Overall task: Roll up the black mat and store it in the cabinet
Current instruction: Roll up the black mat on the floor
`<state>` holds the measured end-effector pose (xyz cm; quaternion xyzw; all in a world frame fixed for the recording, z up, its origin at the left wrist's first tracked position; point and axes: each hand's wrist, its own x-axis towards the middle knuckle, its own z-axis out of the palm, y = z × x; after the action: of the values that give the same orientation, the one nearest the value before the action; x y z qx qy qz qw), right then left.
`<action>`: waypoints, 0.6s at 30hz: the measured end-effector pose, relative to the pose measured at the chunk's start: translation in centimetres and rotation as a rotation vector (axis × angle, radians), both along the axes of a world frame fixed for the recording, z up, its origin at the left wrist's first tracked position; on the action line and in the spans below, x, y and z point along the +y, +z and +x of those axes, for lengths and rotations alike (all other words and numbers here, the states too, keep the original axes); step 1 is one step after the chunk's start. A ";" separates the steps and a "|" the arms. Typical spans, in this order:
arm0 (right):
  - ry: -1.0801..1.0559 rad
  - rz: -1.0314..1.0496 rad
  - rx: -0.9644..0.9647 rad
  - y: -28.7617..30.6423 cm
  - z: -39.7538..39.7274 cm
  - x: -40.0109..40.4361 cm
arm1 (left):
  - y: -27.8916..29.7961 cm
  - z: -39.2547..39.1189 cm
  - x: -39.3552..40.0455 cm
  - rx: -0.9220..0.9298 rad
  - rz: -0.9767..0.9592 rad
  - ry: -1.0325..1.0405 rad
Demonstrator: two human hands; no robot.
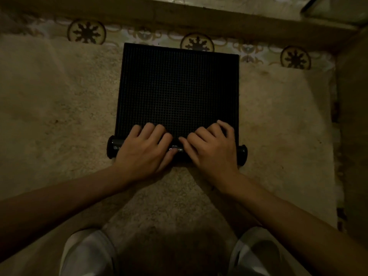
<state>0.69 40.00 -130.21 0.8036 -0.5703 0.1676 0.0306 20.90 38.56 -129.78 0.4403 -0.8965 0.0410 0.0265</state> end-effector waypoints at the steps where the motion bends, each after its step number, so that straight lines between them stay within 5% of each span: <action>1: -0.021 0.001 -0.008 0.0 0.0 0.0 | 0.0 -0.1 -0.4 -0.004 0.015 0.000; 18: -0.046 0.073 -0.150 0.1 -1.2 -4.5 | 1.2 -0.8 -2.7 0.104 0.061 0.135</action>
<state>-0.51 35.50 -130.16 0.7760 -0.5950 0.2058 -0.0378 20.14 35.84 -128.60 0.5018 -0.8631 -0.0077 0.0569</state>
